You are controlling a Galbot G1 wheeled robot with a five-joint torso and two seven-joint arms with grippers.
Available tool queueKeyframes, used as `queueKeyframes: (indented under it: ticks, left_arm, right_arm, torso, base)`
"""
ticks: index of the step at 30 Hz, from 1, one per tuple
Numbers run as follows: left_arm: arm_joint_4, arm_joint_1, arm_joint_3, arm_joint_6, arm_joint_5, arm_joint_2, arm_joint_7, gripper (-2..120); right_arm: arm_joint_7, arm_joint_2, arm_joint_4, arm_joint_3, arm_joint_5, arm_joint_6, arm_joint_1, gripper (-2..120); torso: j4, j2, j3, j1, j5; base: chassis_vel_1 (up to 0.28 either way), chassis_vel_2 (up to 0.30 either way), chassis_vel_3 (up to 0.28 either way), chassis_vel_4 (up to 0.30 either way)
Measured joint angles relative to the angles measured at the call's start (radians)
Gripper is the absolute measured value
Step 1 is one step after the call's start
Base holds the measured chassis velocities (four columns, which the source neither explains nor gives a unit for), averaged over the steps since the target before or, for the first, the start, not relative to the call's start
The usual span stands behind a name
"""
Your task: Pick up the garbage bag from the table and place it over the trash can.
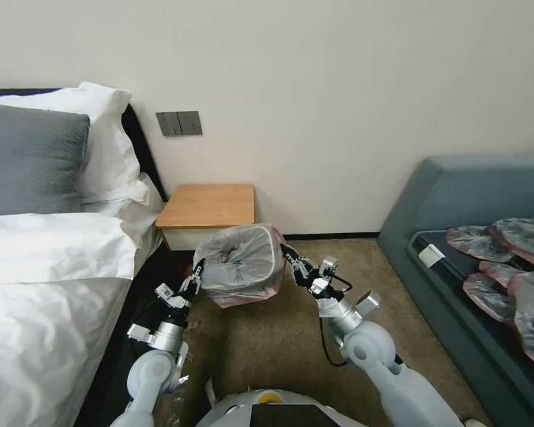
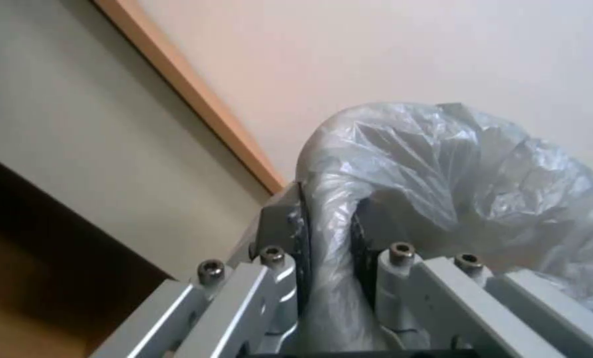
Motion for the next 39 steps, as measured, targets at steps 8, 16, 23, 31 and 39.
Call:
queueKeyframes:
  ticks: [8, 16, 23, 31, 39]
  left_arm:
    - [0.003, -0.001, 0.002, -0.006, -0.02, -0.001, 0.031, 9]
    - [0.004, 0.004, 0.003, -0.009, -0.02, -0.001, 0.036, 9]
    - [0.002, 0.007, 0.003, -0.01, -0.016, -0.002, 0.036, 9]
    - [-0.007, 0.01, 0.003, -0.027, 0.139, -0.001, -0.053, 9]
    - [-0.047, 0.008, 0.003, -0.025, 0.267, -0.002, -0.235, 9]
  right_arm:
    - [0.055, 0.0, -0.033, 0.007, -0.105, 0.012, 0.014, 0]
    - [0.13, 0.0, -0.092, 0.021, -0.308, 0.022, 0.019, 0]
    - [0.151, 0.005, -0.128, 0.025, -0.394, 0.031, 0.024, 0]
    - [0.121, 0.01, -0.111, 0.04, -0.493, 0.058, -0.009, 8]
    - [-0.117, -0.001, -0.083, 0.137, -0.656, 0.114, -0.093, 40]
  torso:
    - [0.0, 0.0, 0.0, 0.0, 0.0]
    - [0.0, 0.0, 0.0, 0.0, 0.0]
    - [0.0, 0.0, 0.0, 0.0, 0.0]
    - [0.0001, 0.0, 0.0, 0.0, -0.0001]
    - [0.0, 0.0, 0.0, 0.0, -0.0001]
  base:
    - [0.0, 0.0, 0.0, 0.0]
    - [0.0, 0.0, 0.0, 0.0]
    - [0.0, 0.0, 0.0, 0.0]
    - [0.0, 0.0, 0.0, 0.0]
    - [0.0, 0.0, 0.0, 0.0]
